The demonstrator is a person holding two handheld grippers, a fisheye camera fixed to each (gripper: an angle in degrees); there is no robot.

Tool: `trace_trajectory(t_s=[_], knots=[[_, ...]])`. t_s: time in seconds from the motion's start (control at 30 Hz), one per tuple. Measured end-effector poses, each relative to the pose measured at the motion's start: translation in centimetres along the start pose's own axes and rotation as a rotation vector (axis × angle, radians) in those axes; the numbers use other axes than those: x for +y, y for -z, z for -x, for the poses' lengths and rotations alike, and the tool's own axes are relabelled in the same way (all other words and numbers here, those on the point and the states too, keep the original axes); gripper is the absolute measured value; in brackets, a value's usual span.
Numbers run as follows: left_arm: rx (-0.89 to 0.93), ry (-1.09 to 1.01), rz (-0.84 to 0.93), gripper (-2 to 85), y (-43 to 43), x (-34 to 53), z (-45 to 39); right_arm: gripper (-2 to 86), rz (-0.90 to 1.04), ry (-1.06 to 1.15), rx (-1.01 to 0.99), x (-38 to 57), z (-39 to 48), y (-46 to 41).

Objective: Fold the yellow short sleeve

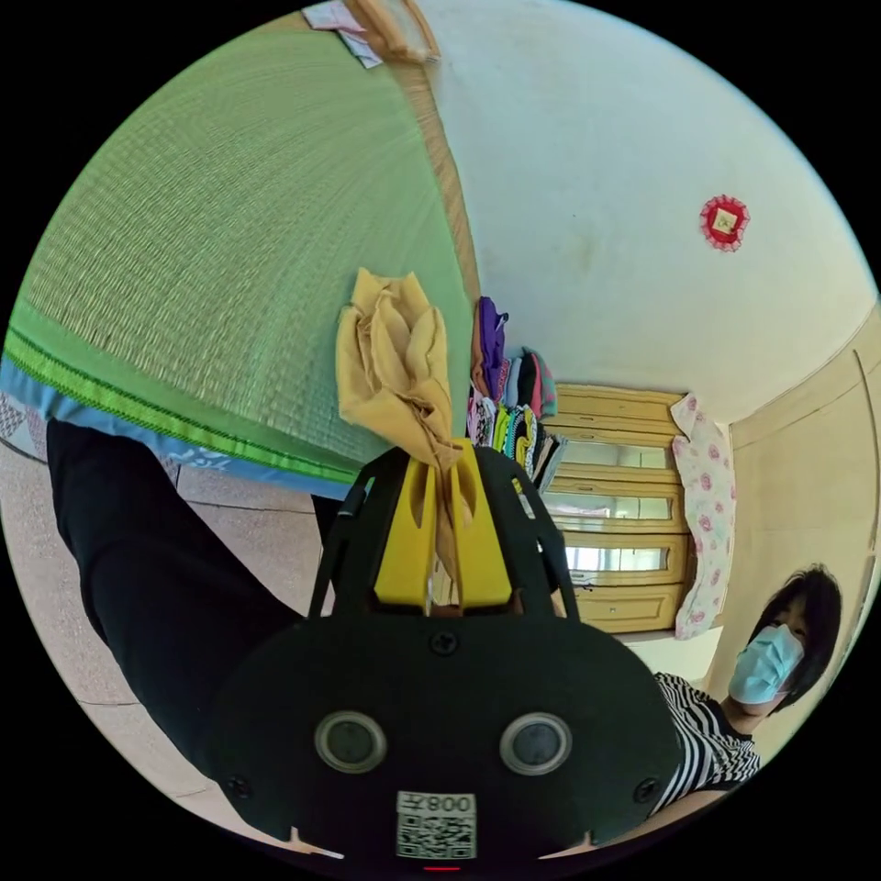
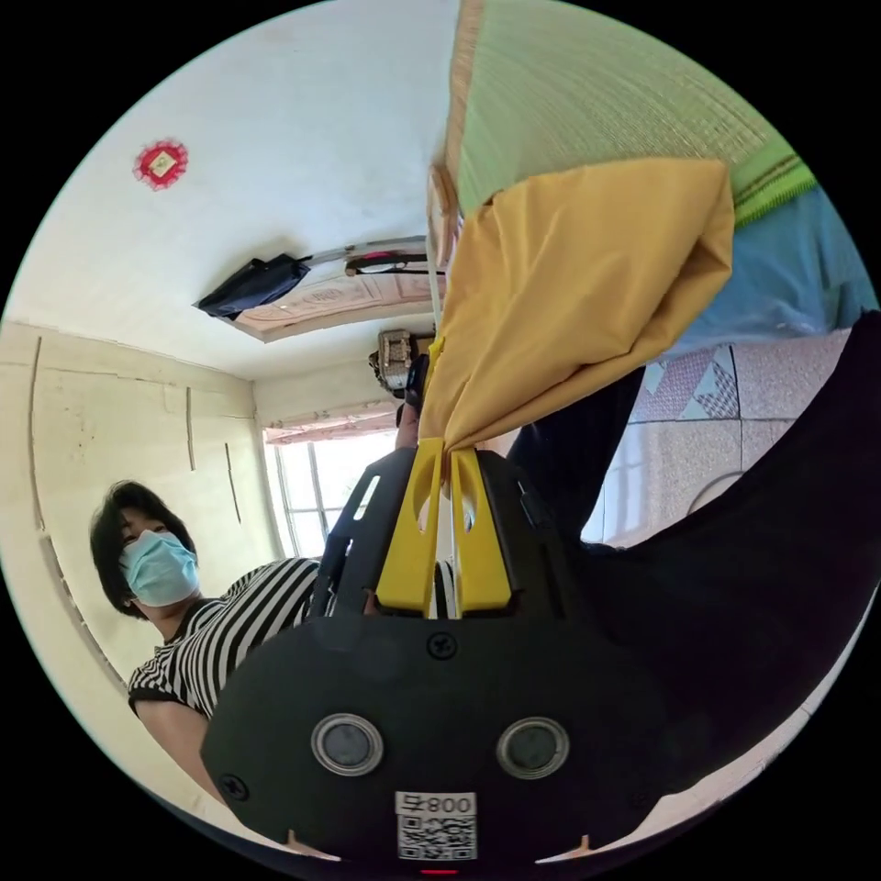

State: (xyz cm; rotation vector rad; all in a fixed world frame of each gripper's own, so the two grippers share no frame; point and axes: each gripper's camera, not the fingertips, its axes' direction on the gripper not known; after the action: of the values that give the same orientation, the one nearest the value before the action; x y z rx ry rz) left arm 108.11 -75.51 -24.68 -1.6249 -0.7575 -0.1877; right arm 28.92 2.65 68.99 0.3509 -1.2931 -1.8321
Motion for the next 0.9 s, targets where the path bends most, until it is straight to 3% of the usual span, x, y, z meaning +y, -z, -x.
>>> trace_trajectory(t_s=[0.57, 0.9], knots=[[0.001, -0.214, 0.049, 3.4, 7.1, -10.1, -19.4, 0.7, -0.137, 0.231, -0.097, 7.2, -2.6, 8.7], [-0.003, -0.239, 0.052, 3.4, 10.1, -15.9, -28.9, 0.6, -0.148, 0.287, -0.138, 10.7, -6.5, 13.1]])
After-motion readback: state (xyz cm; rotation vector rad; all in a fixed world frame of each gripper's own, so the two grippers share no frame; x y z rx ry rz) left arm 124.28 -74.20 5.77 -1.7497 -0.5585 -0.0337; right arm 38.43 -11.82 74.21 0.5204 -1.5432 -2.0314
